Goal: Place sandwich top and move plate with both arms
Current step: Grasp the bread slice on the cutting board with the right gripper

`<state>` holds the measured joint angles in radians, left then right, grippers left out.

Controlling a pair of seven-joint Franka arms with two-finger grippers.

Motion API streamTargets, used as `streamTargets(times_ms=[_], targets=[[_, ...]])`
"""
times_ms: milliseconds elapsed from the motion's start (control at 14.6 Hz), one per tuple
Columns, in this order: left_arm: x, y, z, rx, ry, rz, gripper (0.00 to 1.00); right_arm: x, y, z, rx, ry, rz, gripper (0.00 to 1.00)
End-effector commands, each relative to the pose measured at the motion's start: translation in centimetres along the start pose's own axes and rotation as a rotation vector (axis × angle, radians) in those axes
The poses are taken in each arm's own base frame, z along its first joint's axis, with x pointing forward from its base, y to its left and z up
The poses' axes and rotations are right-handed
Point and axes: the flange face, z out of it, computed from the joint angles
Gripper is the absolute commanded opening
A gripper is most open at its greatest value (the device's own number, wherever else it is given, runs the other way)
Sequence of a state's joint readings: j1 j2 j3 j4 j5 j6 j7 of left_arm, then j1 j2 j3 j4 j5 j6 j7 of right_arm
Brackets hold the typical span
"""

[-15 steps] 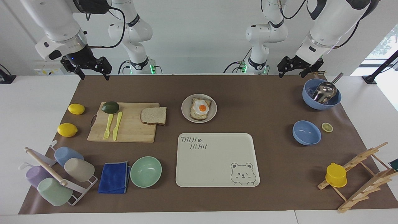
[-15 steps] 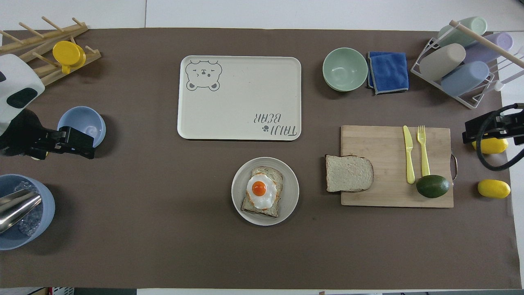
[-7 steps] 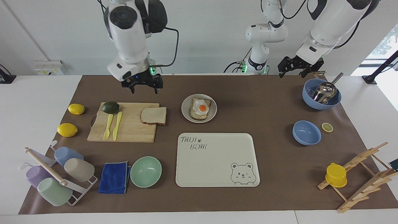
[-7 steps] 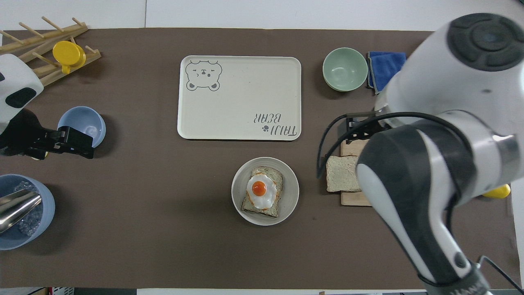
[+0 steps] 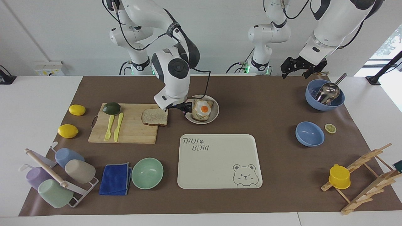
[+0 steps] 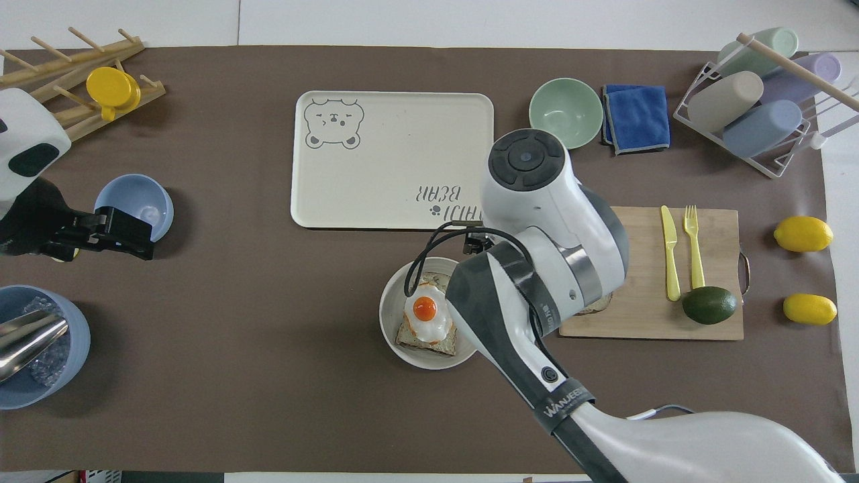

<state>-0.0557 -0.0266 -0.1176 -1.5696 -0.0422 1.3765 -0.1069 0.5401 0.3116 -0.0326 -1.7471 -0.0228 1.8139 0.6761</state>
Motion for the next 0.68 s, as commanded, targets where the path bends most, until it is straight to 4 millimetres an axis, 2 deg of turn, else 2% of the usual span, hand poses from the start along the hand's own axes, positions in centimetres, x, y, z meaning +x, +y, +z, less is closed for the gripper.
streamTargets(times_ms=[0,411,616], targets=[[-0.6,-0.4,-0.2,0.011,0.002,-0.001,1.0,-1.0,-2.3,3.1,-0.071,0.003,0.016,1.0],[-0.6,-0.4,-0.2,0.011,0.002,0.0,1.0,-0.9,-1.0,3.7,-0.188,0.021,-0.066,1.0],[-0.6,-0.4,-0.2,0.011,0.002,-0.001,1.0,-1.5,0.2,5.3,-0.214,-0.006,-0.092,0.98]])
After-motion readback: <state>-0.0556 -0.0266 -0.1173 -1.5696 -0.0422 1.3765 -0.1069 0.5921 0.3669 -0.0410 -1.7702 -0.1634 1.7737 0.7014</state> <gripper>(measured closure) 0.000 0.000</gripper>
